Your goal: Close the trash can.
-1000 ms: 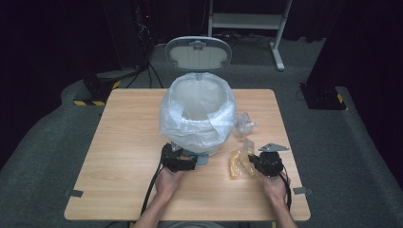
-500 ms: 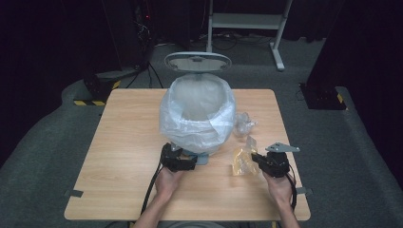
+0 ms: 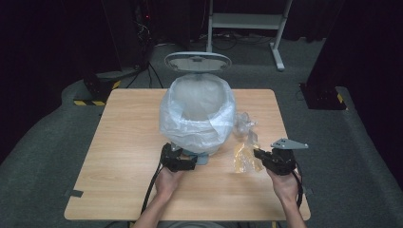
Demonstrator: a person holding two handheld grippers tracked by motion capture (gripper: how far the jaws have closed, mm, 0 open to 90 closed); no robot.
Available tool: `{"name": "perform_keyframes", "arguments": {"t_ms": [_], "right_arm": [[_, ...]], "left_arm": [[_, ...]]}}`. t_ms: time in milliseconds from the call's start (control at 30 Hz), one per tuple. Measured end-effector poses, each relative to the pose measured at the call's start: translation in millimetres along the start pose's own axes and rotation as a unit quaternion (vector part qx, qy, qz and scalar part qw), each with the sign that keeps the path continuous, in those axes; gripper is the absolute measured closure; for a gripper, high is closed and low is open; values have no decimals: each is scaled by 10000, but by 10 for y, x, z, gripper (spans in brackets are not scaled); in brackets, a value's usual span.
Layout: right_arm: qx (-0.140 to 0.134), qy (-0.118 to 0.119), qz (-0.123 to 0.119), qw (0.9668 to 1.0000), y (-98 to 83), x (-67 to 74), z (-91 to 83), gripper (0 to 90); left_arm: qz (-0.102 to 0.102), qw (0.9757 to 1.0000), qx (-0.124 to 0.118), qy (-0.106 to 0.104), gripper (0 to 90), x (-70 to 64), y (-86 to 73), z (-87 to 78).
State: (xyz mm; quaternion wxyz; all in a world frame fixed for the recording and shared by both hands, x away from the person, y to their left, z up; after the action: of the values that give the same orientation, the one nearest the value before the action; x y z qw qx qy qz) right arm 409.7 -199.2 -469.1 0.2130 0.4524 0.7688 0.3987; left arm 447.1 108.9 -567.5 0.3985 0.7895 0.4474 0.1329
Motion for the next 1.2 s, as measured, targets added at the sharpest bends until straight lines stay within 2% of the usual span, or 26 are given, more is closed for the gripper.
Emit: {"name": "perform_keyframes", "arguments": {"t_ms": [267, 467, 500, 600, 900, 1200], "right_arm": [[-103, 61, -25, 9999, 128, -15, -96, 871], [-242, 134, -35, 9996, 236, -26, -229, 871], [-293, 250, 34, 9993, 277, -34, -281, 871], [-334, 291, 54, 9990, 318, -43, -327, 871], [-420, 360, -60, 9984, 474, -22, -437, 871], [-679, 485, -110, 9965, 747, -30, -618, 871]], "left_arm": [[3, 10000, 0, 1, 68, 0, 0, 0], [4, 10000, 0, 2, 69, 0, 0, 1], [2, 10000, 0, 2, 68, 0, 0, 1], [0, 10000, -1, 2, 68, 0, 0, 1], [3, 10000, 0, 1, 69, 0, 0, 1], [2, 10000, 0, 0, 68, 0, 0, 1]]}}
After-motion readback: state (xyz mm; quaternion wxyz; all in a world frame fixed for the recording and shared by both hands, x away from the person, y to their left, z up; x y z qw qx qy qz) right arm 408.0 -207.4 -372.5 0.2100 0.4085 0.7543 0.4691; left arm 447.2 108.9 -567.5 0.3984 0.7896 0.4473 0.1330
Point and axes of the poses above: each handheld gripper's, and its own axes: z roughly forward along the jaws, y roughly out of its top, x roughly to its left, the point moved 6 cm from there along z, roughly forward along the jaws, and after that the axes turned 7 degrees about -y, right-handed, at the moved point
